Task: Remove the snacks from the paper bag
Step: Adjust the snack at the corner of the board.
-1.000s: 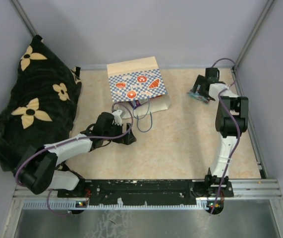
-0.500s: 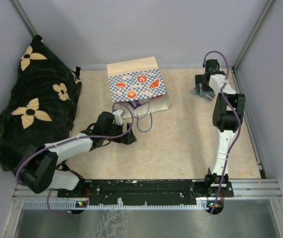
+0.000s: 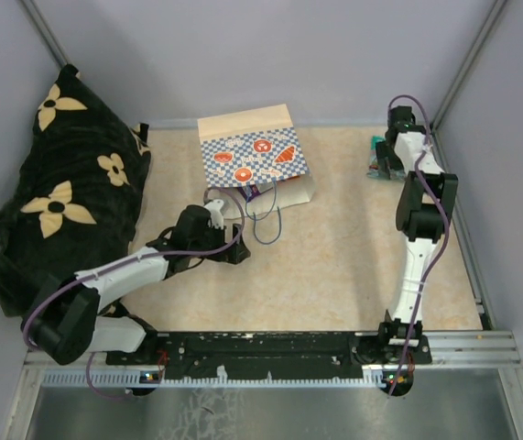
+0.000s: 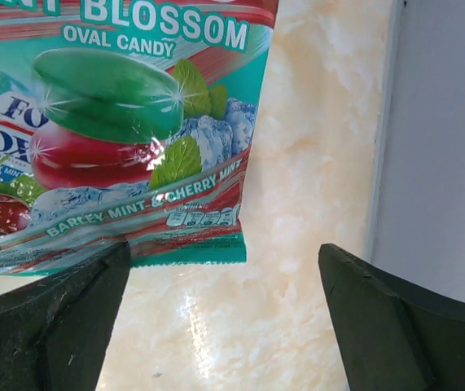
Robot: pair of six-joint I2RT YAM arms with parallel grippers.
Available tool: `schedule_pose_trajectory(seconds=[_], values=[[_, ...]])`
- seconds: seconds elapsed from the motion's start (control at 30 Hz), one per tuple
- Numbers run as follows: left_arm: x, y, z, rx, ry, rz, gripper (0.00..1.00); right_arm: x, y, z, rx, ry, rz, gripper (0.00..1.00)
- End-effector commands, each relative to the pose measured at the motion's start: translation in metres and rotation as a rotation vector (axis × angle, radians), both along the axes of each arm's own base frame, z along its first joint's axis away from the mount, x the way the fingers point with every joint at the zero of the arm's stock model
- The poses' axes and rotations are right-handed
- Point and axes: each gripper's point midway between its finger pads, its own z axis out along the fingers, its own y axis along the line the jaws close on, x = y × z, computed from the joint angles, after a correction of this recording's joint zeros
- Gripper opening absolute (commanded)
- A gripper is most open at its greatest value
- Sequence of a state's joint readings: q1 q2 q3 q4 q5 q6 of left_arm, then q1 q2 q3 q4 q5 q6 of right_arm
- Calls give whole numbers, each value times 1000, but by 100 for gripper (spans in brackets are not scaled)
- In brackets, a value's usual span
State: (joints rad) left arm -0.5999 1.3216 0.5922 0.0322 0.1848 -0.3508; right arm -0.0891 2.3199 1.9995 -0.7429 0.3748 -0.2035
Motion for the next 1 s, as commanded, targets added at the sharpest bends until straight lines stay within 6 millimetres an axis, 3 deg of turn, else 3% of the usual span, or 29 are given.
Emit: schedule_pose_trajectory(seconds=[0.0,0.2,0.3,0.5,0.7,0.8,0.97], values=[[18,10,25,35,-90,78,100,8,6,79,27,-166,-76,99],[24,13,53,-28,-157,140,100,30,80,77,384,-339,-9,97],[24,16,64,-50,-184,165,100,29,93,65,452,-394,0,97],[23,31,73,-50,-236,220,100,12,73,28,407,-350,-63,98],[25,47,77,-43,-280,300,100,-13,35,4,450,-353,-192,98],[28,53,80,-43,-311,334,100,-18,26,6,469,-378,-211,97],[31,55,85,-59,-345,350,100,-14,37,29,517,-431,-156,97]])
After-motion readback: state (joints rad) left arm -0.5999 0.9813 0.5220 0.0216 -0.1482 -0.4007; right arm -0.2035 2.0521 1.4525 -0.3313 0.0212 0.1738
